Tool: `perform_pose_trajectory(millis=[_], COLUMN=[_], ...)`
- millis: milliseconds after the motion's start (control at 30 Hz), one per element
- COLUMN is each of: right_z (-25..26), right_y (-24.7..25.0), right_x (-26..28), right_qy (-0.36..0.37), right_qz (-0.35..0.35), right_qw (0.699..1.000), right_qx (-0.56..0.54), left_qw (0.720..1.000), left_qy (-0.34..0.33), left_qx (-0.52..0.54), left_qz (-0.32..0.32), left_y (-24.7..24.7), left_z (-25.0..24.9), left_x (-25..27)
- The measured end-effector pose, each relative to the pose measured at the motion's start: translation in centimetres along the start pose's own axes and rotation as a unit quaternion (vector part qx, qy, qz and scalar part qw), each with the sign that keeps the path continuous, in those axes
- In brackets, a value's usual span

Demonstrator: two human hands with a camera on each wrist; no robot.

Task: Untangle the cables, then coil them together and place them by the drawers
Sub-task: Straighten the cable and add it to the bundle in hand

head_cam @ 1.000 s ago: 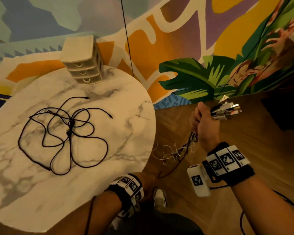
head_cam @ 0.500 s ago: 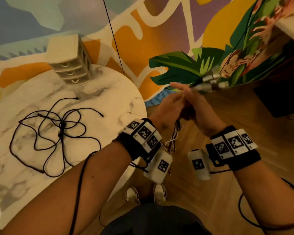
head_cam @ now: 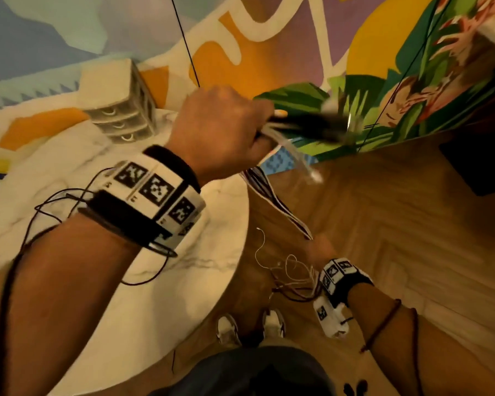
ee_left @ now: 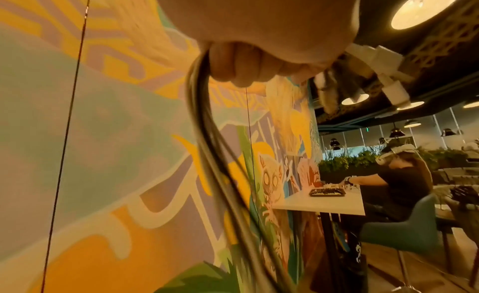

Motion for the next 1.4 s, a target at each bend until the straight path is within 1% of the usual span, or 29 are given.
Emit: perform_pose_trajectory(millis=[33, 67, 133, 167, 233, 300, 333, 367, 433, 467, 500, 533, 567, 633, 700, 733, 800, 867, 967, 1033, 1100, 1133, 1167, 1200, 1233, 1267, 1300, 1367, 1400], right_z=[1.0, 1.9, 3.8, 4.8, 6.6, 8.4, 9.4, 10.3, 11.6, 12.2, 12.8, 13.3, 13.6, 13.9, 13.0, 11.9, 8.6, 4.6, -0.2, -2.7, -4.2, -4.4, -3.9, -3.0, -1.8, -0.7, 0.3, 1.6, 1.8], right_y=[0.1, 0.2, 0.9, 1.3, 2.1, 3.2, 4.0, 4.6, 5.6, 6.0, 6.4, 6.8, 7.1, 7.3, 6.1, 5.0, 2.3, 0.0, -1.4, -1.7, -2.0, -2.0, -1.7, -1.5, -1.3, -1.0, -0.6, 0.1, 0.5], right_x=[-0.2, -0.2, 0.6, 1.7, 3.5, 5.8, 7.1, 8.1, 10.0, 10.8, 11.5, 12.0, 12.2, 11.8, 10.2, 9.1, 5.9, 2.5, -1.1, -3.0, -4.7, -5.3, -5.6, -5.7, -5.6, -5.6, -5.6, -6.1, -6.2], right_qy=[0.000, 0.003, 0.020, 0.036, 0.100, 0.146, 0.163, 0.187, 0.241, 0.261, 0.286, 0.311, 0.333, 0.358, 0.333, 0.302, 0.220, 0.130, 0.018, -0.041, -0.084, -0.108, -0.124, -0.133, -0.145, -0.155, -0.154, -0.125, -0.109], right_qz=[0.005, 0.007, 0.003, 0.010, 0.025, 0.042, 0.049, 0.050, 0.054, 0.060, 0.060, 0.050, 0.031, 0.016, 0.033, 0.039, 0.046, 0.024, -0.011, -0.005, 0.017, 0.024, 0.033, 0.047, 0.059, 0.056, 0.044, 0.004, -0.026], right_qw=[0.999, 0.994, 0.979, 0.972, 0.949, 0.922, 0.916, 0.915, 0.916, 0.917, 0.917, 0.915, 0.911, 0.902, 0.902, 0.910, 0.938, 0.966, 0.985, 0.988, 0.987, 0.985, 0.979, 0.967, 0.943, 0.911, 0.883, 0.846, 0.846], right_qx=[-0.037, -0.109, -0.204, -0.232, -0.297, -0.357, -0.363, -0.353, -0.317, -0.294, -0.271, -0.252, -0.240, -0.241, -0.272, -0.282, -0.264, -0.224, -0.170, -0.149, -0.133, -0.135, -0.160, -0.212, -0.294, -0.379, -0.442, -0.519, -0.520], left_qw=[1.000, 1.000, 0.999, 0.998, 0.991, 0.977, 0.969, 0.956, 0.913, 0.891, 0.877, 0.873, 0.875, 0.899, 0.924, 0.931, 0.942, 0.956, 0.969, 0.972, 0.975, 0.975, 0.975, 0.974, 0.973, 0.971, 0.970, 0.968, 0.968], left_qy=[-0.019, -0.019, 0.002, 0.020, 0.074, 0.110, 0.132, 0.167, 0.250, 0.280, 0.290, 0.286, 0.274, 0.239, 0.214, 0.207, 0.188, 0.153, 0.127, 0.128, 0.129, 0.129, 0.131, 0.135, 0.140, 0.144, 0.145, 0.145, 0.144], left_qx=[-0.006, 0.004, 0.020, 0.036, 0.099, 0.180, 0.211, 0.243, 0.319, 0.347, 0.369, 0.381, 0.384, 0.356, 0.313, 0.299, 0.278, 0.245, 0.187, 0.159, 0.152, 0.156, 0.158, 0.160, 0.162, 0.163, 0.162, 0.156, 0.147], left_qz=[0.007, 0.015, 0.028, 0.040, 0.051, 0.024, 0.004, 0.004, 0.051, 0.082, 0.100, 0.108, 0.108, 0.090, 0.056, 0.036, -0.003, -0.047, -0.103, -0.116, -0.102, -0.094, -0.090, -0.088, -0.091, -0.100, -0.112, -0.136, -0.145], left_y=[-0.7, -1.6, -3.7, -5.0, -7.0, -8.3, -8.7, -9.1, -10.2, -10.7, -11.0, -10.9, -10.7, -10.2, -9.5, -8.9, -7.0, -4.6, -1.8, -1.0, -1.2, -1.4, -1.7, -1.8, -1.8, -1.6, -1.2, -0.2, 0.3], left_z=[-0.6, -1.0, -1.5, -1.8, -2.3, -2.8, -3.0, -3.1, -3.0, -2.8, -2.6, -2.6, -2.5, -2.7, -2.6, -2.4, -1.7, -0.7, 0.3, 0.8, 1.2, 1.2, 1.3, 1.3, 1.5, 1.7, 2.1, 2.9, 3.3], left_x=[0.5, 1.0, 2.3, 2.8, 3.7, 3.9, 3.7, 3.3, 2.5, 2.1, 1.7, 1.2, 0.6, -0.3, -1.1, -1.5, -2.7, -3.8, -5.1, -5.5, -5.5, -5.4, -5.1, -4.9, -4.7, -4.6, -4.6, -4.7, -4.8])
Point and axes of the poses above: each hand's wrist, its own x-axis away from the middle knuckle, its own y-axis out of the back of the hand, z = x × y, the point moved 3 cm from there along -x, towards the middle knuckle, and after that the axes turned 4 degrees about -y, right-handed, at the moved point
